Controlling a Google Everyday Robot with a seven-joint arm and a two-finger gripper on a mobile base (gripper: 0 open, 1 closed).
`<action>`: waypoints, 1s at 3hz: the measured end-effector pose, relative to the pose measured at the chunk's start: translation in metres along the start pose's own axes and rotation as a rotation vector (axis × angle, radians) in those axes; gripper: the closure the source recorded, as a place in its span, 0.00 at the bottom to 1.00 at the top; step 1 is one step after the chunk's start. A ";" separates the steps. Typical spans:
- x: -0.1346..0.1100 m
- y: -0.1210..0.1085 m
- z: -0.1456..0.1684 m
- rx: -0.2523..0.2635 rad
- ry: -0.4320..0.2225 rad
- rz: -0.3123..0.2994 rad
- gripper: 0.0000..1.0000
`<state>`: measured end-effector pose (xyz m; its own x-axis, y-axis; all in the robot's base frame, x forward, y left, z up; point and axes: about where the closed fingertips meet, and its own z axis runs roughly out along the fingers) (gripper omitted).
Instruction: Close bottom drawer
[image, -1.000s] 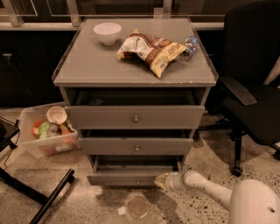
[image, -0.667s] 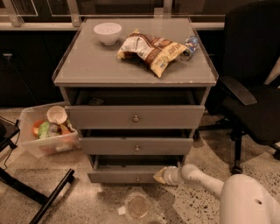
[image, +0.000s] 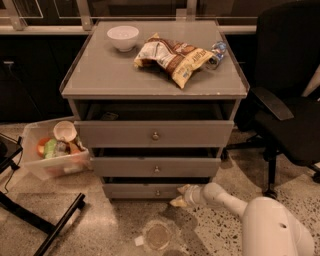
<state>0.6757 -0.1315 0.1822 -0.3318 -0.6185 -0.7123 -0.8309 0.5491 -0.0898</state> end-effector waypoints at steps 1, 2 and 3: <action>0.000 0.006 -0.001 0.000 -0.002 -0.001 0.00; 0.000 0.011 -0.001 0.000 -0.002 -0.001 0.00; 0.010 0.031 -0.014 -0.037 -0.029 -0.004 0.00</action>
Offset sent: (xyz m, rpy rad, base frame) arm -0.0407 -0.0083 0.0019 0.0484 -0.0118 0.0232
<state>0.6401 -0.1281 0.1816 -0.3158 -0.6035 -0.7321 -0.8482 0.5255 -0.0673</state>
